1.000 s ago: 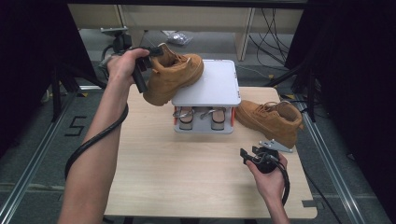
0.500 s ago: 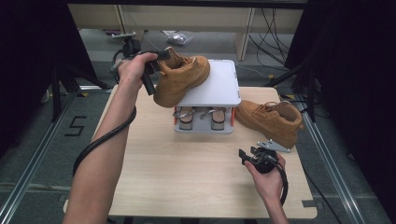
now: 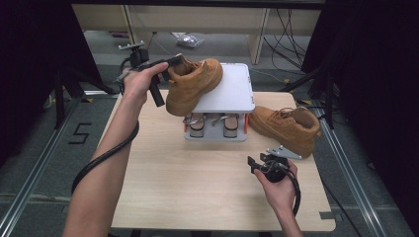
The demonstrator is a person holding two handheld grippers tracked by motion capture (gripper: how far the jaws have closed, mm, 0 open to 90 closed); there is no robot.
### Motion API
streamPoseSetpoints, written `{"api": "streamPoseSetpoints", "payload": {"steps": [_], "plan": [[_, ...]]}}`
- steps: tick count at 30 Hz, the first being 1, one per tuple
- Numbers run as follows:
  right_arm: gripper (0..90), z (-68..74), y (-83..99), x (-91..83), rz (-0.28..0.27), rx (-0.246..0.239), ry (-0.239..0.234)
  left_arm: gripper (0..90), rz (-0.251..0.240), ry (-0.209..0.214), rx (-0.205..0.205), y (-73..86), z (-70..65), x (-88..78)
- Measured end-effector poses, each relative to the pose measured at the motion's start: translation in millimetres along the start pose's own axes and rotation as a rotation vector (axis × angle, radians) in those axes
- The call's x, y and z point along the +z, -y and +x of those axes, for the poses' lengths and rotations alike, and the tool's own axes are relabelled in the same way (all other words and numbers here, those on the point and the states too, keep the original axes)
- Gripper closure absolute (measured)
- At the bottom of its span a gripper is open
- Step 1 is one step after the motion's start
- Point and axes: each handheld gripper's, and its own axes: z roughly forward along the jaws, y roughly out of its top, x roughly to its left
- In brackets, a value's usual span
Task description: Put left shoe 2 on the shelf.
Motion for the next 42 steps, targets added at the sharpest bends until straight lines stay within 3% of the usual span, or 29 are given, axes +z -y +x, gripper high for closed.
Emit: {"api": "streamPoseSetpoints", "payload": {"steps": [2,5,6,7,9,13,16,20,22,26,31,42], "plan": [[49.1,2.4,-2.8,1.9,-0.019,-0.026,-0.009,45.9,-0.025,0.002,0.006,-2.9,-0.5,-9.6],[55.9,10.6,-9.2,1.0,-0.025,-0.026,-0.042,47.1,-0.051,0.011,0.028,-5.0,1.2,-29.2],[58.8,12.4,-12.4,0.3,-0.022,-0.05,-0.045,49.8,-0.061,0.011,0.033,-4.5,3.0,-36.6],[61.6,17.3,-14.9,0.7,-0.025,-0.038,-0.062,52.6,-0.068,0.006,0.039,-3.3,5.6,-43.5],[68.3,24.2,-21.8,2.7,-0.039,-0.061,-0.081,64.4,-0.066,0.004,0.073,2.1,12.2,-55.2],[80.1,43.8,-39.9,5.2,-0.048,-0.08,-0.132,82.0,-0.012,-0.016,0.11,22.7,30.8,-67.9],[84.8,59.0,-57.1,11.1,-0.074,-0.137,-0.156,86.7,0.036,-0.036,0.142,41.4,41.2,-66.9],[87.6,83.2,-81.6,23.8,-0.09,-0.146,-0.2,88.9,0.109,-0.054,0.157,61.7,47.9,-57.2],[88.5,94.1,-93.5,31.7,-0.1,-0.166,-0.212,89.0,0.115,-0.063,0.172,67.6,49.6,-52.4],[89.3,112.5,-112.5,46.1,-0.111,-0.192,-0.23,89.2,0.131,-0.069,0.173,73.9,52.0,-45.7],[89.9,127.0,-128.4,63.2,-0.101,-0.178,-0.233,89.3,0.133,-0.071,0.175,75.9,51.9,-45.8],[90.0,143.9,-142.3,84.2,-0.112,-0.185,-0.206,89.5,0.139,-0.068,0.172,77.5,51.6,-46.2]]}}
